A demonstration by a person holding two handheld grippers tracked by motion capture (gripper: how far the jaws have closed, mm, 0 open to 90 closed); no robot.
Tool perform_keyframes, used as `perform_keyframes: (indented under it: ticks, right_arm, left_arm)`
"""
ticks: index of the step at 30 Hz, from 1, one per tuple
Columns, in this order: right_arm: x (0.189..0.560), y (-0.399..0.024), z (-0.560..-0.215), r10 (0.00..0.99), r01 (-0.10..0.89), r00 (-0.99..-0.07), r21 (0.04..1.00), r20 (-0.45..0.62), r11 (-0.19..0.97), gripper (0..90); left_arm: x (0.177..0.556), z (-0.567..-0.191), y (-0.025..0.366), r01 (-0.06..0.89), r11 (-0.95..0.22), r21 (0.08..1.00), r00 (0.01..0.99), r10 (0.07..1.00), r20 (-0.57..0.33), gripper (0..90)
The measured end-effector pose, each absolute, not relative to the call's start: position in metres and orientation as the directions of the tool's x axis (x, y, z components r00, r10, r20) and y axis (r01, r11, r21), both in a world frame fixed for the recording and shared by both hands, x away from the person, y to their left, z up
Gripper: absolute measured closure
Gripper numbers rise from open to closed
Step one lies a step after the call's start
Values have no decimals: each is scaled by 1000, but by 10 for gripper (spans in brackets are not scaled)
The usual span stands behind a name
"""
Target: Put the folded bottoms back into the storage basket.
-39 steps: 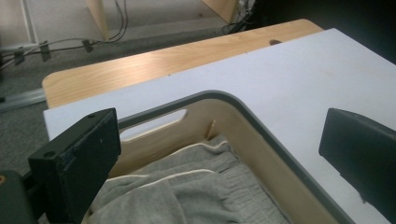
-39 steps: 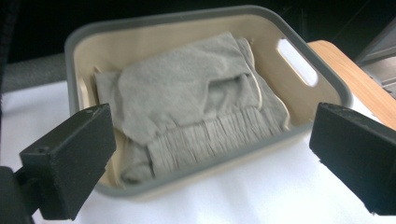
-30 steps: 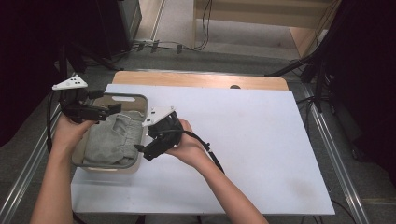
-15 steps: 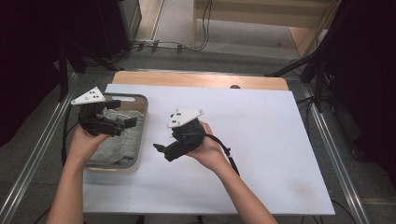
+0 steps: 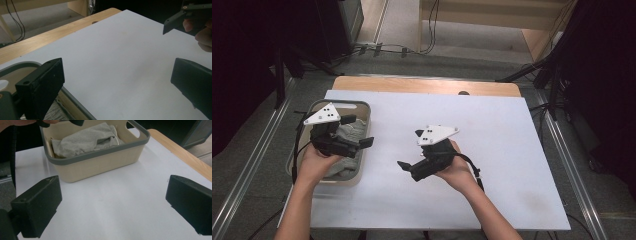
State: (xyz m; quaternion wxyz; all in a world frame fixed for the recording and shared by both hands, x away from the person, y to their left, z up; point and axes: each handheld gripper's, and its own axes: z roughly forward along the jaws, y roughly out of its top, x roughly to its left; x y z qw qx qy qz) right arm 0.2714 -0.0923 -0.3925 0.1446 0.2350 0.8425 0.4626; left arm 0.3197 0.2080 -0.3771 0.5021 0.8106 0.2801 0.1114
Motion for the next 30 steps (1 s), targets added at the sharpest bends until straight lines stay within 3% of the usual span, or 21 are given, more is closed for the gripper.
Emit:
perform_keyframes:
  ticks: [30]
  right_arm:
    - [240,-211,-404,662,336,-748,887,46,318,0]
  left_arm:
    - [299,-395,177,313,-361,878,846,527,-85,0]
